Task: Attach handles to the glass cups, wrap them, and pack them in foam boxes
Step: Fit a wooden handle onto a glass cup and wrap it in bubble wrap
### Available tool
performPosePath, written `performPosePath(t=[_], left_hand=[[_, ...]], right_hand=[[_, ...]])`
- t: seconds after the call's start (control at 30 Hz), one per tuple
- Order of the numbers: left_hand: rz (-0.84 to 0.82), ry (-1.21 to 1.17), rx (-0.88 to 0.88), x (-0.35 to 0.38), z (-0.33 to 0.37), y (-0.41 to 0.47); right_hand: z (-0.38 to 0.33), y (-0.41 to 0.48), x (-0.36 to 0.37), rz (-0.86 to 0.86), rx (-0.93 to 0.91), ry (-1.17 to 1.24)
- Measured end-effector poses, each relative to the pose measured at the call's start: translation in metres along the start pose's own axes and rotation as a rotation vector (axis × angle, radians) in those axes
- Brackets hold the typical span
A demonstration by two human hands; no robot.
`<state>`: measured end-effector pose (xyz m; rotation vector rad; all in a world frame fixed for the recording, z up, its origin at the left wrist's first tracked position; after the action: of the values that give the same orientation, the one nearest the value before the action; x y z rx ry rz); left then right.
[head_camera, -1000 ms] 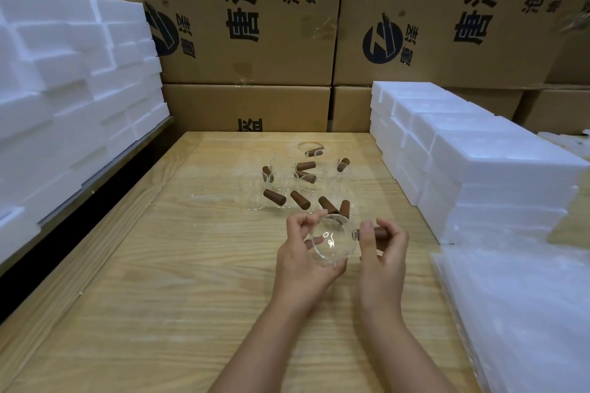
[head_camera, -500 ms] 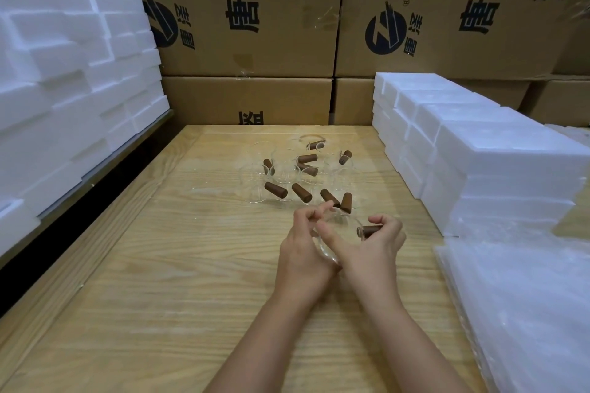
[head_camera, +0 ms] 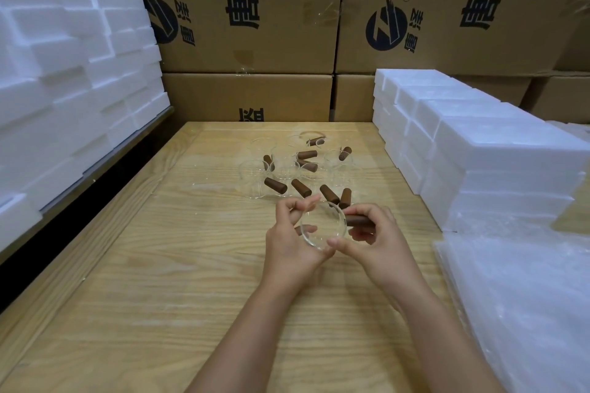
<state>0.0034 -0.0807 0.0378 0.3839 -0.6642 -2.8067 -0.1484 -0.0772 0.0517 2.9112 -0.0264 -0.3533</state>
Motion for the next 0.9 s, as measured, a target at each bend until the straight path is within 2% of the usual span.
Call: performPosePath(t=[0.13,0.3,0.47,0.57,0.7,0.9], left_hand=[[-0.002,-0.001,0.01,0.0,0.002,-0.001],[-0.037,0.023,0.03,0.005,0.0,-0.001],[-0.084,0.076,0.102,0.014,0.008,-0.005],[-0.105,0.128,0.128,0.02,0.012,-0.007],[-0.114,0.18,0.117,0.022,0.012,-0.007],[-0.081,0.128,0.037,0.012,0.0,-0.004]], right_hand=[[0.002,0.002,-0.006,0.002,0.01,0.067],[0.012,0.003,-0.014,0.101,0.059,0.108],[0.026,-0.002,-0.016,0.228,0.19,0.16],[0.027,-0.008,-0.017,0.307,0.23,0.122],[0.03,-0.01,-0.011,0.293,0.298,-0.035],[0.011,-0.005,0.004,0.151,0.122,-0.334]])
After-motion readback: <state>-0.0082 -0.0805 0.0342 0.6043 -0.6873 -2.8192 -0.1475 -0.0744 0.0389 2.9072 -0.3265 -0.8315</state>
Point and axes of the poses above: each hand's wrist, its own y-axis towards the middle knuckle, its own x-axis out of the palm, z = x × y, the point moved 10 cm from there along y, towards the middle knuckle, and after that the axes turned 3 degrees about x, right-handed, at the moved point
